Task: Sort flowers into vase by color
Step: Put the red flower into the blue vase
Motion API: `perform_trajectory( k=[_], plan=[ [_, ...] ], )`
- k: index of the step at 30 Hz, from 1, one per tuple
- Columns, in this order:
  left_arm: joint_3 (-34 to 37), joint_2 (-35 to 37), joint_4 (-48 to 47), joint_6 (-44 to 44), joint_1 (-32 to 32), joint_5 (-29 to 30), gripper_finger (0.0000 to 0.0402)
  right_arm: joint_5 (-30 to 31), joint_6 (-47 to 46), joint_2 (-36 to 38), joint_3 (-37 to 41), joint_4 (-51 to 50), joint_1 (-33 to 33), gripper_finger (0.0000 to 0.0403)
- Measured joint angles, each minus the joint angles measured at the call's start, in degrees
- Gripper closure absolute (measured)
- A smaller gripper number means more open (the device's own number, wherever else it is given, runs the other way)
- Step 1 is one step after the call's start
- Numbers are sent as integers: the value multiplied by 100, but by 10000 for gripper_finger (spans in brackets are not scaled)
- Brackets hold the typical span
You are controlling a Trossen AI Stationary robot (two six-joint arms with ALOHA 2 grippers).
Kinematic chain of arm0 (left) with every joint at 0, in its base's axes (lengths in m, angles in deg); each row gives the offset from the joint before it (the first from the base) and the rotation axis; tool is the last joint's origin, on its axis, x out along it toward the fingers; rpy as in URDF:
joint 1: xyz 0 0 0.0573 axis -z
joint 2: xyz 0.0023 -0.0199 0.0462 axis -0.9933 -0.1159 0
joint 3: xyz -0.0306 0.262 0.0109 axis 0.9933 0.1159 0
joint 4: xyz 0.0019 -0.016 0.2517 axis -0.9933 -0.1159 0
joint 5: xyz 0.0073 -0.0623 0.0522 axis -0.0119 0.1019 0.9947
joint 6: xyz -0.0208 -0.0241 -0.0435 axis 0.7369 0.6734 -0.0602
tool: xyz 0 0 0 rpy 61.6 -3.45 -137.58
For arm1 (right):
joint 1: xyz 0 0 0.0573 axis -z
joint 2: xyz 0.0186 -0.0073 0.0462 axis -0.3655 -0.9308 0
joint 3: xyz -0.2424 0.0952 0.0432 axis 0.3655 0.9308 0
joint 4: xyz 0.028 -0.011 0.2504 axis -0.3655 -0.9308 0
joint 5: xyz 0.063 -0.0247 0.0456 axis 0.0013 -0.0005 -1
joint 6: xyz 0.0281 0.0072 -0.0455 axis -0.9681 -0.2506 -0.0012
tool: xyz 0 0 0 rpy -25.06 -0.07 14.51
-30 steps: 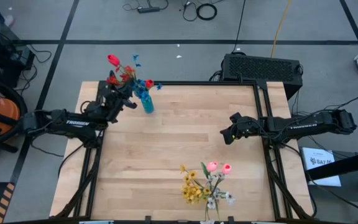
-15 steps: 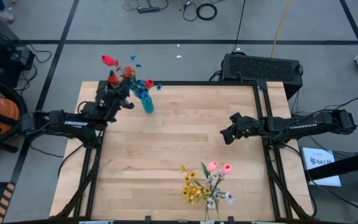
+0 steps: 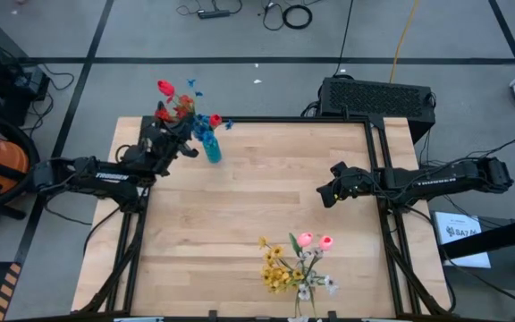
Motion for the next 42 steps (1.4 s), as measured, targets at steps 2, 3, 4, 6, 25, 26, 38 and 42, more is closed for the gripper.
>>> perform_trajectory(
  k=[2,3,4,6,25,26,38,42],
  plan=[
    [0,-153,41,4,0,2,401,0,0,0,0,0,0,403],
    [0,-223,55,4,0,2,402,0,-1,0,0,0,0,403],
    [0,-286,76,4,0,2,401,0,-4,0,2,0,-1,403],
    [0,-387,104,8,0,4,401,0,-7,0,4,0,-2,403],
    [0,-632,-45,301,11,72,401,2,80,0,4,0,-1,403],
    [0,-632,-40,301,11,77,401,2,85,0,4,0,-2,403],
    [0,-330,-744,150,12,520,401,0,133,0,4,0,-2,403],
    [0,-324,-758,150,11,525,401,2,165,0,4,0,0,403]
  ],
)
